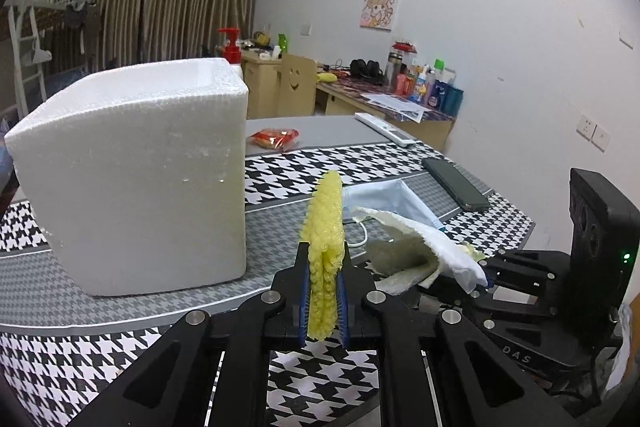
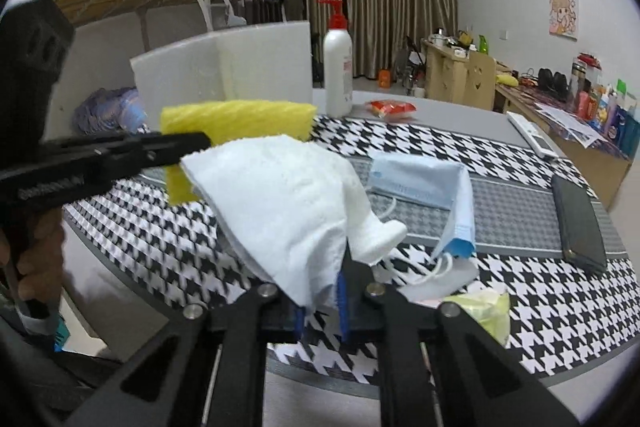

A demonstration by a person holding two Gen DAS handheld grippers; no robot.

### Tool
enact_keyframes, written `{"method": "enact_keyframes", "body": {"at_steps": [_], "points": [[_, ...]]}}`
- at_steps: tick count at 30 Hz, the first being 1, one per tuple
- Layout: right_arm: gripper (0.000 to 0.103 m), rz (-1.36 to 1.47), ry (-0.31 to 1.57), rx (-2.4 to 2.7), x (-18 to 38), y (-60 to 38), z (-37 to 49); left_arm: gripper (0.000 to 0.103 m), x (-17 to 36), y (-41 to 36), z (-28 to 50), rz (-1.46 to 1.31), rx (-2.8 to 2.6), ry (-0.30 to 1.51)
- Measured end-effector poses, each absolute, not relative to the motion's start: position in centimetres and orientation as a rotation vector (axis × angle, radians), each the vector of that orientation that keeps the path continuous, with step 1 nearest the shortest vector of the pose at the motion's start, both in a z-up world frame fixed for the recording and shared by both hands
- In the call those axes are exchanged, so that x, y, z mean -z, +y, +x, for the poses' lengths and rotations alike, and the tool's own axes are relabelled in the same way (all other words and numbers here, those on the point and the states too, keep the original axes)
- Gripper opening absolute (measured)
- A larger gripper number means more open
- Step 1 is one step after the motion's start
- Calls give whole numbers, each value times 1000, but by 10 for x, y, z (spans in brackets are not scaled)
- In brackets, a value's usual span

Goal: Organize soft objects
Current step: 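Grasp the white paper towel with the right gripper while the left gripper holds the sponge, then lift the paper towel with the right gripper while the left gripper keeps the sponge raised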

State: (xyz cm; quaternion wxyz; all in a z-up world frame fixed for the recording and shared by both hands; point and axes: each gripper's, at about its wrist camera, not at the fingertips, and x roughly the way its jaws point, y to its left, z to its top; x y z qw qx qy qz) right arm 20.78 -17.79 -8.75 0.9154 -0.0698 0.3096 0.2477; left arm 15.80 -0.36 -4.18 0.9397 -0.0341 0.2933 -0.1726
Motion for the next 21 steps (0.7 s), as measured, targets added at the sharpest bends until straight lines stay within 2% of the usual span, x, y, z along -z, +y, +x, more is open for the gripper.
{"method": "enact_keyframes", "body": {"at_steps": [4, 6, 7, 8, 13, 21], "points": [[22, -112, 684, -516, 96, -182, 211, 12, 42, -4, 157, -68, 354, 599], [38, -98, 691, -517, 96, -184, 211, 12, 41, -5, 156, -63, 356, 596], [51, -98, 683, -510, 95, -185, 210, 12, 40, -5, 157, -62, 356, 595], [54, -97, 675, -504, 94, -186, 209, 12, 40, -6, 157, -61, 357, 594], [59, -66, 665, -535, 89, -189, 206, 12, 40, -8, 154, -52, 361, 595], [59, 6, 672, -514, 77, -188, 224, 12, 34, 1, 149, -55, 333, 567]]}}
